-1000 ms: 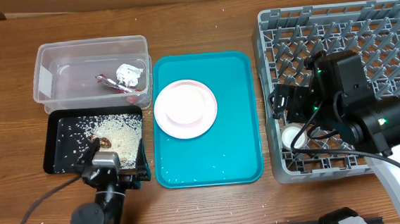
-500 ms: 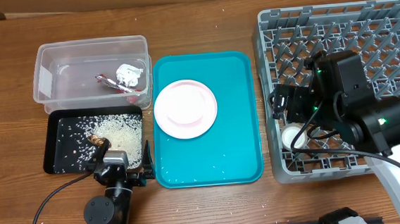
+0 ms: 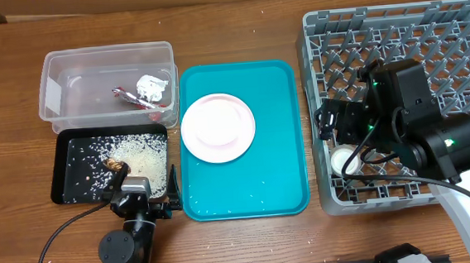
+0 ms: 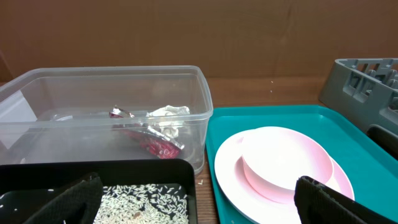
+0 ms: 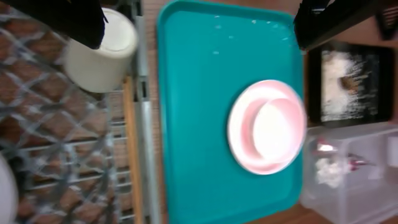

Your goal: Sort waste into correct bins and load items into the dishwasher

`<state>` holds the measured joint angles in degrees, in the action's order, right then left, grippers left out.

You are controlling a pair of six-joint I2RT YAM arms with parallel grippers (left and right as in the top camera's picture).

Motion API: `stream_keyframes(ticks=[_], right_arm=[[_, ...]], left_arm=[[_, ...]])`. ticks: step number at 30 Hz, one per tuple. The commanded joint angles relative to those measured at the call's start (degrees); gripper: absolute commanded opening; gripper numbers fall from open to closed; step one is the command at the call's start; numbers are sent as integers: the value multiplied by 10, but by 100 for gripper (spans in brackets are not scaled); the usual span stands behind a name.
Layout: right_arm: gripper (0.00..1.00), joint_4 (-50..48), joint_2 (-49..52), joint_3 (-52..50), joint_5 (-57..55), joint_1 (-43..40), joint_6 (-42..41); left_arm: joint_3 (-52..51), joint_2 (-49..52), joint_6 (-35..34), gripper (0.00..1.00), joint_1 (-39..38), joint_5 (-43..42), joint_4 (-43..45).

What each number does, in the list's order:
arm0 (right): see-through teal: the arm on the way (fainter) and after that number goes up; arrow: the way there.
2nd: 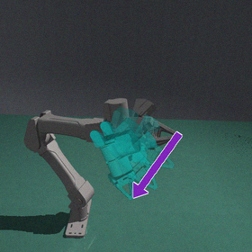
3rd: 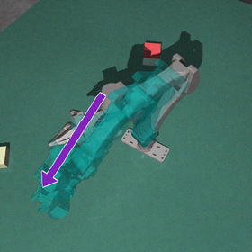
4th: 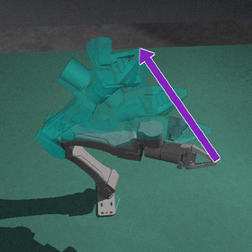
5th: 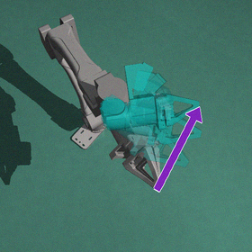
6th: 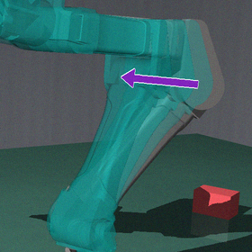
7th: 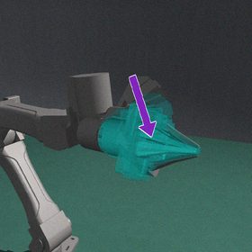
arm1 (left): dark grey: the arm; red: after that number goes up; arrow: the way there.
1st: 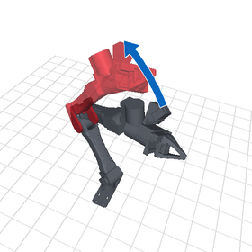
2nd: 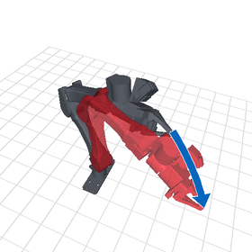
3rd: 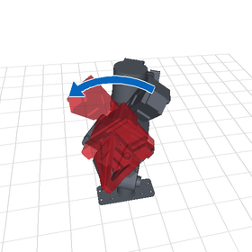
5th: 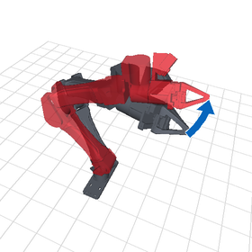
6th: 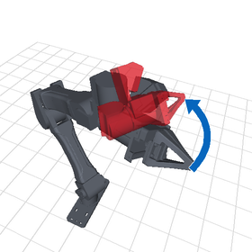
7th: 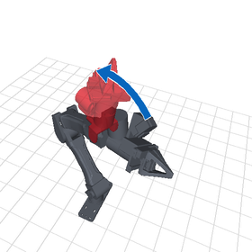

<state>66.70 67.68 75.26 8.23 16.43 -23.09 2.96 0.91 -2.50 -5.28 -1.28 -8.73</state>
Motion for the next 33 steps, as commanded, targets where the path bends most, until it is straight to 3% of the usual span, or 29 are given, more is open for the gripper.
stream_keyframes(ticks=[1, 5, 13, 20, 25, 33], right_arm=[[100, -49, -3, 8, 133, -2, -15], [100, -134, 32, 4, 210, 46, -28], [92, -177, 189, 5, -31, 215, -29], [89, -264, 296, 5, -55, 218, -27], [73, -334, 372, 5, -38, 218, -27], [56, -360, 417, 5, -101, 209, -55]], left_arm=[[-8, -6, 12, 100, -3, 2, 4], [-8, -6, 12, 100, -3, 2, 4], [-8, -6, 12, 100, -3, 2, 4], [-8, -6, 12, 100, -3, 2, 4], [-8, -6, 12, 100, -3, 2, 4], [-8, -6, 12, 100, -3, 2, 4]])
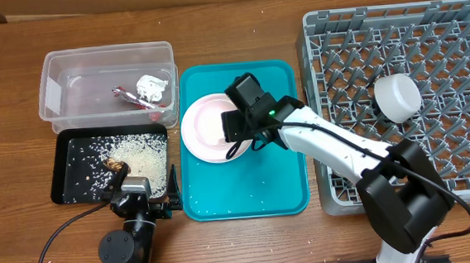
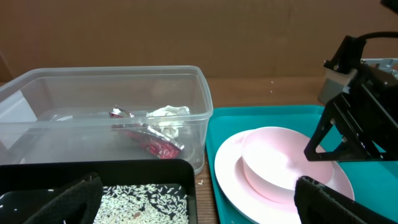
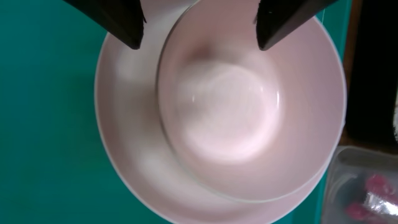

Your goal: Sort waste into correct bins and load items into the dishwasher

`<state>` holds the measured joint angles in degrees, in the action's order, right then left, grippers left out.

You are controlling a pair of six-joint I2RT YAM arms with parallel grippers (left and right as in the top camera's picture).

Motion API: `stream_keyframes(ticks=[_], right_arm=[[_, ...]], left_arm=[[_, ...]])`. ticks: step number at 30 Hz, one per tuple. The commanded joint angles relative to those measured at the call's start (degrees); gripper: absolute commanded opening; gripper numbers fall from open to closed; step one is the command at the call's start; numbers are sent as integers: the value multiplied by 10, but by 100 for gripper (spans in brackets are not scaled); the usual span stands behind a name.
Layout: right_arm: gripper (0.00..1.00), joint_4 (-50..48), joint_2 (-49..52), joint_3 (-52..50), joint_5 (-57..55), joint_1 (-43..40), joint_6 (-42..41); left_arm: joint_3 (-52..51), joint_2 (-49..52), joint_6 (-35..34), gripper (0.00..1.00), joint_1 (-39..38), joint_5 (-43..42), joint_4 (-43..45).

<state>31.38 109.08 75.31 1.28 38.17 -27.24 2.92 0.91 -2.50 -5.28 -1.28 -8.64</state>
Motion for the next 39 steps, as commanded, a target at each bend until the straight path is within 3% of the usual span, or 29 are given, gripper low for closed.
stream_keyframes(ticks=[1, 3, 6, 8, 12, 13, 18, 25, 27, 28, 32, 39], right_arm=[[52, -7, 3, 4, -26, -12, -14], [43, -4, 3, 4, -20, -15, -14], [45, -14, 15, 0, -21, -14, -29], [40, -18, 25, 0, -20, -14, -34], [7, -17, 26, 3, -11, -14, -28], [4, -12, 24, 6, -12, -15, -27], [4, 35, -35, 25, -12, -40, -6], [4, 130, -188, 43, -26, -111, 89], [4, 156, -225, 43, -91, -137, 72], [4, 185, -255, 43, -206, -166, 31], [4, 222, -274, 42, -458, -226, -54], [4, 175, -227, 34, -582, -318, -70]], left_arm=[[-8, -6, 12, 100, -3, 2, 3], [-8, -6, 12, 100, -3, 2, 3], [-8, -6, 12, 100, -3, 2, 3], [-8, -6, 12, 100, -3, 2, 3], [-8, -6, 12, 100, -3, 2, 3], [-8, -6, 12, 100, -3, 2, 3], [-8, -6, 12, 100, -3, 2, 3], [-8, -6, 12, 100, -3, 2, 3], [-8, -6, 12, 100, -3, 2, 3], [-8, -6, 12, 100, -3, 2, 3], [-8, -6, 12, 100, -3, 2, 3], [-8, -6, 12, 100, -3, 2, 3]])
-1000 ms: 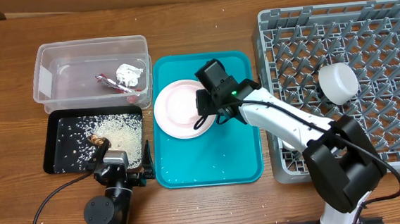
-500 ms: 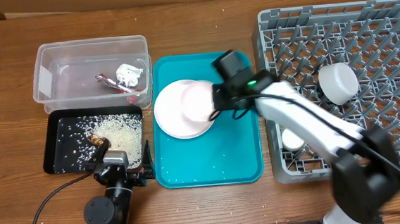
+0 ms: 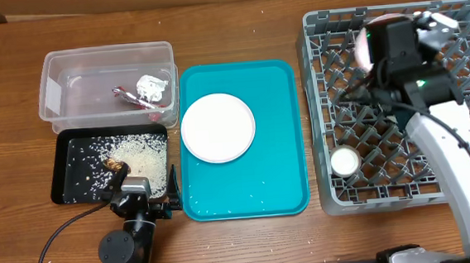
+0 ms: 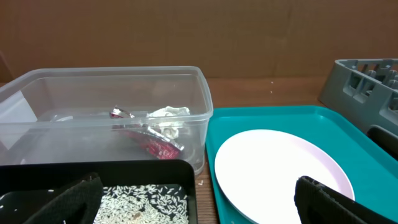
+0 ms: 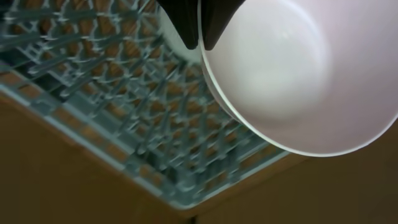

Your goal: Sort waste into correct bins and load items into the dishwasher

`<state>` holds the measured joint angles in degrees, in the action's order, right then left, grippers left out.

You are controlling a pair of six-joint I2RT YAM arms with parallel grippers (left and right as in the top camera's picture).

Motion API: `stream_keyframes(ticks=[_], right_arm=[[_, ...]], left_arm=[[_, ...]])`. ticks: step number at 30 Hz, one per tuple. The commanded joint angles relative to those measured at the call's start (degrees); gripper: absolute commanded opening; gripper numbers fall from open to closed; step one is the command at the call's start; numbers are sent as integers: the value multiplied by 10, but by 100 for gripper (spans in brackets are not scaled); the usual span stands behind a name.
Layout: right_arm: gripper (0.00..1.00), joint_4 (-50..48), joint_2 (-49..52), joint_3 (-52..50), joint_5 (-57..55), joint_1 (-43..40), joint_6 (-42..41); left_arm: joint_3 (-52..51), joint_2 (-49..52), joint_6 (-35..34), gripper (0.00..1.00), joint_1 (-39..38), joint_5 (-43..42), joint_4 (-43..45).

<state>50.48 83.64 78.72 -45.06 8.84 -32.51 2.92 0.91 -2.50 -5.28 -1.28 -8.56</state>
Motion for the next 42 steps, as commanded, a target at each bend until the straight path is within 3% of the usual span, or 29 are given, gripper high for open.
stream_keyframes(ticks=[1, 4, 9, 18, 28, 42], right_arm=[[4, -23, 36, 0, -142, -31, -18], [4, -48, 64, 0, -194, -62, -12], [4, -54, 70, 0, -86, -71, 14], [4, -41, 91, -17, -149, 1, 40], [4, -37, 183, -24, -226, 68, 60], [4, -3, 212, -26, -226, 147, 59]], left_arm=[[-8, -6, 12, 100, -3, 2, 2], [-8, -6, 12, 100, -3, 2, 2], [-8, -6, 12, 100, -3, 2, 2], [-8, -6, 12, 100, -3, 2, 2], [-8, -6, 12, 100, -3, 2, 2], [-8, -6, 12, 100, -3, 2, 2]])
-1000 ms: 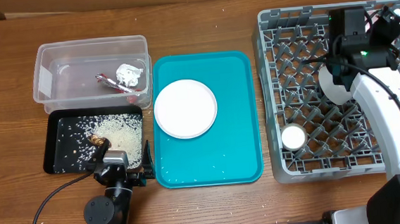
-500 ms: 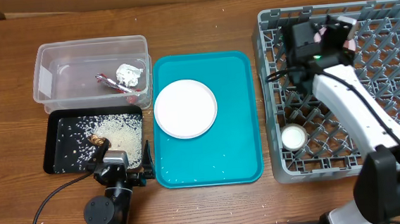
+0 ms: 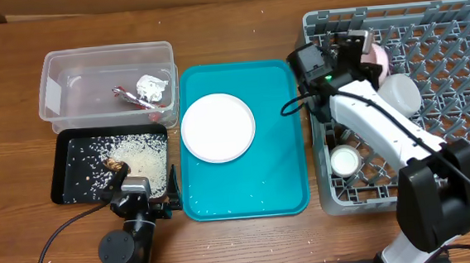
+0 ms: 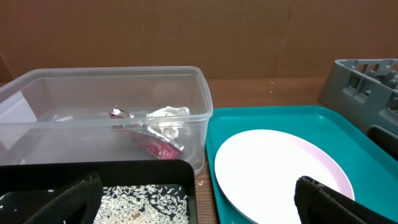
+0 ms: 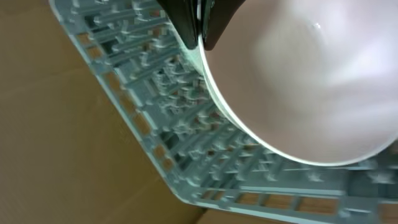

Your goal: Sort waste into correct bins and load items into the dishwasher

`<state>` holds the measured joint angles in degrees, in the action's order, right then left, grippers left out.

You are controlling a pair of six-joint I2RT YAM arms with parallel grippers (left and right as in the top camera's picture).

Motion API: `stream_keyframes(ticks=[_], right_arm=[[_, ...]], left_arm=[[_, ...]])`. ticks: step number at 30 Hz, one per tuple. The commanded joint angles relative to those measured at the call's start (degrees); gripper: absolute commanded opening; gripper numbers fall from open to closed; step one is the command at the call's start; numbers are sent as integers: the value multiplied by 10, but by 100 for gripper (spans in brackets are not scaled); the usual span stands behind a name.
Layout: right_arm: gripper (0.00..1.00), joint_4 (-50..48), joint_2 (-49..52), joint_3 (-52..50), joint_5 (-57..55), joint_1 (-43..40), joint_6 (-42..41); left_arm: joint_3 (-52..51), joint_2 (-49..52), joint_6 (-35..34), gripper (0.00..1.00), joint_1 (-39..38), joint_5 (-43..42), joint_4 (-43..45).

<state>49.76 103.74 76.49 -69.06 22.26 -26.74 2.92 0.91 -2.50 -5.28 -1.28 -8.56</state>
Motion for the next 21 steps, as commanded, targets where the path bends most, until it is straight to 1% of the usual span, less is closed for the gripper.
stream_keyframes(ticks=[1, 8, 12, 13, 21], right_arm=[[4, 5, 11, -4, 14, 16, 2], [4, 19, 11, -4, -1, 32, 2], [4, -1, 11, -3, -133, 32, 2], [4, -6, 11, -3, -139, 32, 2], [4, -16, 14, -4, -115, 31, 4]], left_arm=[[-8, -6, 12, 100, -3, 2, 2], [-8, -6, 12, 100, -3, 2, 2], [-8, -6, 12, 100, -3, 2, 2], [-8, -6, 12, 100, -3, 2, 2], [-8, -6, 12, 100, -3, 2, 2]])
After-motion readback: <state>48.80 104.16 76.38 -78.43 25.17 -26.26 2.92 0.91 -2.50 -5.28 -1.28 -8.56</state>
